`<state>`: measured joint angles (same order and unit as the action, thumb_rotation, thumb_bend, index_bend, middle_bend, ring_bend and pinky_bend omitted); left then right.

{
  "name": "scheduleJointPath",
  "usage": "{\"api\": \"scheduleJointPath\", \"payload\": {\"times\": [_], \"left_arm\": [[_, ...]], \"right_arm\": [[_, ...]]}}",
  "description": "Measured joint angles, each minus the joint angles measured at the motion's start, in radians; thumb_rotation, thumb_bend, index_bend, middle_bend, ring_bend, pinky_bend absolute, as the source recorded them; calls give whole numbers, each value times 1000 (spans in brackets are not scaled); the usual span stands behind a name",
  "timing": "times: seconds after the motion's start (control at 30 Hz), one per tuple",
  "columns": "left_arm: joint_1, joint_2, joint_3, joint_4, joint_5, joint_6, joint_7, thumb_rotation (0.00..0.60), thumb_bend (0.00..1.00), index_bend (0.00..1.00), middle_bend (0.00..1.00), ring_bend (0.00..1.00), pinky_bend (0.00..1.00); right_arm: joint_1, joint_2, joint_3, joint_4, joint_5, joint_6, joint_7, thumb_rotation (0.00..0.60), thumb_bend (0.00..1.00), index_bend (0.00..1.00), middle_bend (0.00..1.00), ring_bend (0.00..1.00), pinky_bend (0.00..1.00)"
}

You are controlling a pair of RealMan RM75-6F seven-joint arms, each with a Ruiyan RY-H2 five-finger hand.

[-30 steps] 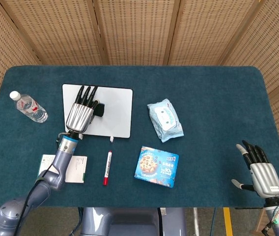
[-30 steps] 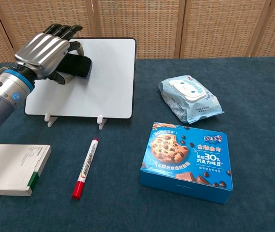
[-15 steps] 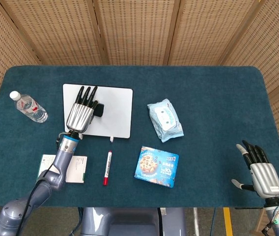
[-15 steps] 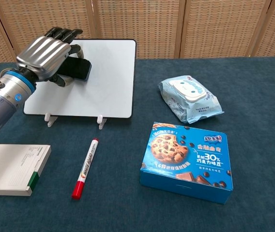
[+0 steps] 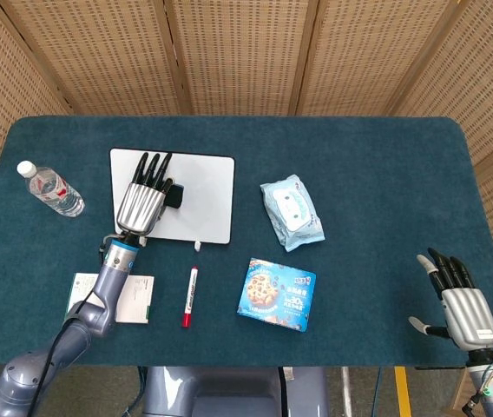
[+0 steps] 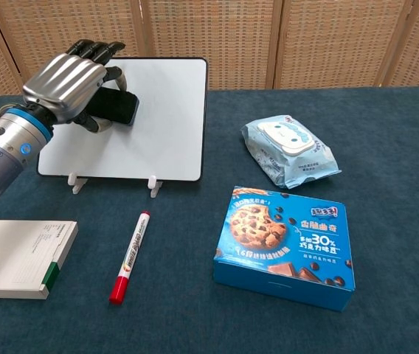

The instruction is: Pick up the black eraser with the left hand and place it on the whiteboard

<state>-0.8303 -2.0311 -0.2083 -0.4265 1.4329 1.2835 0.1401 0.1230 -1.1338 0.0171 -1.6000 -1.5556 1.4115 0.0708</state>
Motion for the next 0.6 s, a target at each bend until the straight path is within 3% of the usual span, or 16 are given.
{"api": "scheduleJointPath", "payload": {"times": [0.2, 0.4, 0.6], "left_arm": [[9, 15, 3, -25, 3, 26, -3, 600, 154, 140, 0, 0, 0], [32, 41, 5, -79, 3, 59, -10, 600, 54, 22, 0, 0, 0], [92, 113, 15, -238, 6, 116, -12, 600, 0, 0, 0, 0, 0]], "right_arm": [[-1, 0, -1, 0, -5, 5, 1, 600, 53, 0, 0, 0, 0], [-2, 0, 0, 2, -5, 8, 6, 600, 52, 0, 0, 0, 0], [-2, 1, 0, 3, -4, 9, 6, 600, 53, 0, 0, 0, 0]]}}
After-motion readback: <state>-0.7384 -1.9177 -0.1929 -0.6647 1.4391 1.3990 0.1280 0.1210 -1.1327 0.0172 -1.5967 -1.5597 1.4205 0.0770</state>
